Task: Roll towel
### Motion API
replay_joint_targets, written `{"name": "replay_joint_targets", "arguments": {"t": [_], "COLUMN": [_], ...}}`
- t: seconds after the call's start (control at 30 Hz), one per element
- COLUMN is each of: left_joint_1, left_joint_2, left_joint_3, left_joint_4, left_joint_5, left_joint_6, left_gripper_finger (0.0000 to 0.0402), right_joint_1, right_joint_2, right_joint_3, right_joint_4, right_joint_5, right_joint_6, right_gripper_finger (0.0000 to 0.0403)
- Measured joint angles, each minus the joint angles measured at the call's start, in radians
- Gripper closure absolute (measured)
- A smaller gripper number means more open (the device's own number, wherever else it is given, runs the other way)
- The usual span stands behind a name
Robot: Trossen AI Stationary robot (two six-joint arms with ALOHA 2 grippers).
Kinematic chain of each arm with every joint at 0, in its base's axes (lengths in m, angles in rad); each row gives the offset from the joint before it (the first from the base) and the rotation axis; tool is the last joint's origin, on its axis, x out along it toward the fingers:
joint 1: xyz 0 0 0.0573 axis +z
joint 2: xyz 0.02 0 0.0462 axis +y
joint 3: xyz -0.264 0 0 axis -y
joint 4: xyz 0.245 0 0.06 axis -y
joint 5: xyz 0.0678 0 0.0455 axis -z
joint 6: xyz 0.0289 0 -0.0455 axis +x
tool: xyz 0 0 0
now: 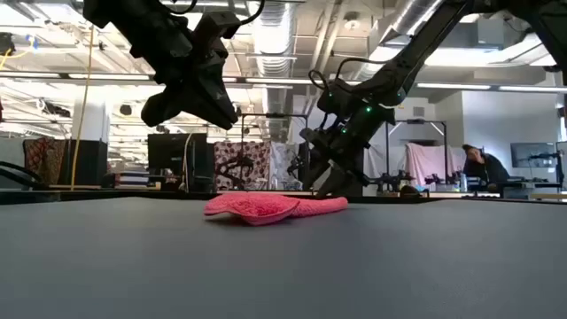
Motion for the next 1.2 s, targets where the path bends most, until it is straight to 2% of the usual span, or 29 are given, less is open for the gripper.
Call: {"name": "replay_joint_targets", "arguments": {"t": [0.63, 0.97, 1.07, 1.2], "left_joint_1": [0.0, -0.008, -0.015, -0.017], "left_joint_2": [0.0, 0.0, 0.0, 0.0], "left_joint_3": [0.0, 0.0, 0.0, 0.0], "left_joint_4": [0.0, 0.002, 0.001, 0.001], "left_joint_5": [-0.006, -0.002, -0.002, -0.002], "left_joint_6": [0.0, -0.007, -0.008, -0.008], "left_gripper_finger": [0.0356, 0.0356, 0.0356, 0.0356], "right_joint_1": [0.038, 0.077, 0.08, 0.07], "right_joint_2": [0.001, 0.106, 0.107, 0.099], "right_joint_3": [0.0, 0.004, 0.003, 0.002], "right_joint_4": [0.001, 0.078, 0.096, 0.092], "right_joint_5": [0.082, 0.056, 0.059, 0.051], "right_joint_6": [0.005, 0.079, 0.079, 0.079], "right_gripper_finger": [0.0182, 0.0184, 0.0204, 0.0277]}}
